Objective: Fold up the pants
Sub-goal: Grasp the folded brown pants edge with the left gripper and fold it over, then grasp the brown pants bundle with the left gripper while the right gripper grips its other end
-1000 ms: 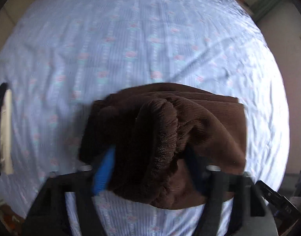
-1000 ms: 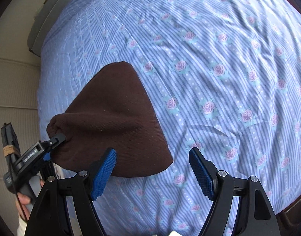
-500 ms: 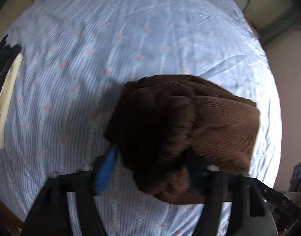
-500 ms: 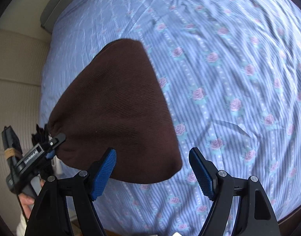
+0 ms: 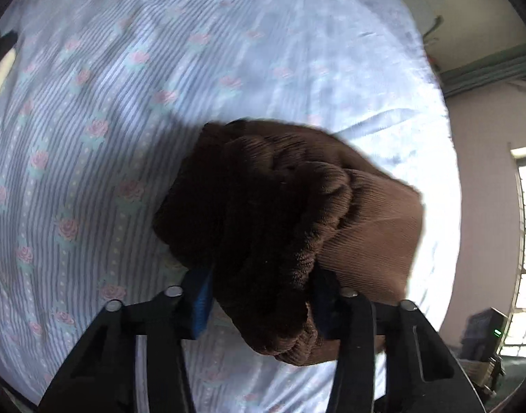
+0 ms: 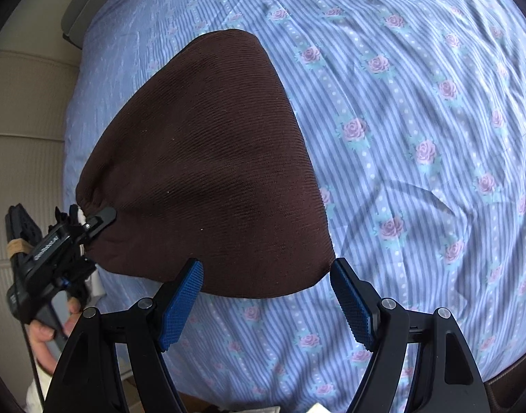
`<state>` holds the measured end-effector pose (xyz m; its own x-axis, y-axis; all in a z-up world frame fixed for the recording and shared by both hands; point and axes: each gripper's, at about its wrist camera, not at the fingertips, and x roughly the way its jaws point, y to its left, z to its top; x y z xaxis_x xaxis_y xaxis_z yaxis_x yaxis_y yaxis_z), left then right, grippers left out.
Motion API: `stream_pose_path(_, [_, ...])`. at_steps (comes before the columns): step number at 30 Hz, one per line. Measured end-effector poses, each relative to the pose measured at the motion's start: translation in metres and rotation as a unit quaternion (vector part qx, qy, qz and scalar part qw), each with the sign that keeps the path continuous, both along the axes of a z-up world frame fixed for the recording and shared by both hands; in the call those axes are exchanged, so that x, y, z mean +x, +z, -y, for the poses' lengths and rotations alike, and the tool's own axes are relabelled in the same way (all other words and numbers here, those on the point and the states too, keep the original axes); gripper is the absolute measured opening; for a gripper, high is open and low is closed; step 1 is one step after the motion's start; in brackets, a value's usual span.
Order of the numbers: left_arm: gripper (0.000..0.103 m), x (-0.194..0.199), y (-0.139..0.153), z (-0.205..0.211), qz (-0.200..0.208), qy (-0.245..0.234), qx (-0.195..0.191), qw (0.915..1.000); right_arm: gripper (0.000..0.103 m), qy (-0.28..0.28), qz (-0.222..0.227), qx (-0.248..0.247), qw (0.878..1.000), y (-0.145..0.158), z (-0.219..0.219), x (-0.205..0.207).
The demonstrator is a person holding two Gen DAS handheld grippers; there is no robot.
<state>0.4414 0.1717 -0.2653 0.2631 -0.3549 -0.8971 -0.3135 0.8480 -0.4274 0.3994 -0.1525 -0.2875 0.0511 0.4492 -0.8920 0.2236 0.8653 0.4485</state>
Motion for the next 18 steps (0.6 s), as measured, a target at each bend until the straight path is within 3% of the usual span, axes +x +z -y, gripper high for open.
stream_pose_path(4, [0.036, 0.001, 0.046, 0.005, 0.072, -0.034, 0.014, 0.9967, 0.077, -0.019, 0.017, 0.025, 0.999, 0.015, 0.006, 0.003])
stream_pose_path(7, [0.036, 0.006, 0.054, -0.006, 0.09, -0.035, 0.04, 0.9945, 0.077, -0.018, 0.042, 0.032, 0.998, 0.031, 0.003, 0.006])
stream_pose_path(8, [0.036, 0.008, 0.048, -0.01, 0.081, -0.038, 0.053, 0.9946, 0.077, -0.011, 0.05, 0.031, 0.998, 0.035, -0.003, 0.008])
stream_pose_path(12, [0.037, 0.013, 0.008, -0.023, 0.028, -0.037, 0.042, 0.9981, 0.077, 0.02, 0.061, 0.02, 0.998, 0.04, -0.02, 0.021])
stream_pose_path(15, [0.04, 0.012, 0.0, -0.033, 0.021, -0.019, 0.028, 0.9992, 0.077, 0.031, 0.064, 0.006, 0.997, 0.039, -0.027, 0.025])
stream_pose_path(18, [0.043, 0.012, 0.004, -0.026, 0.017, -0.04, 0.044, 0.9981, 0.077, 0.036, 0.064, -0.008, 0.997, 0.037, -0.023, 0.018])
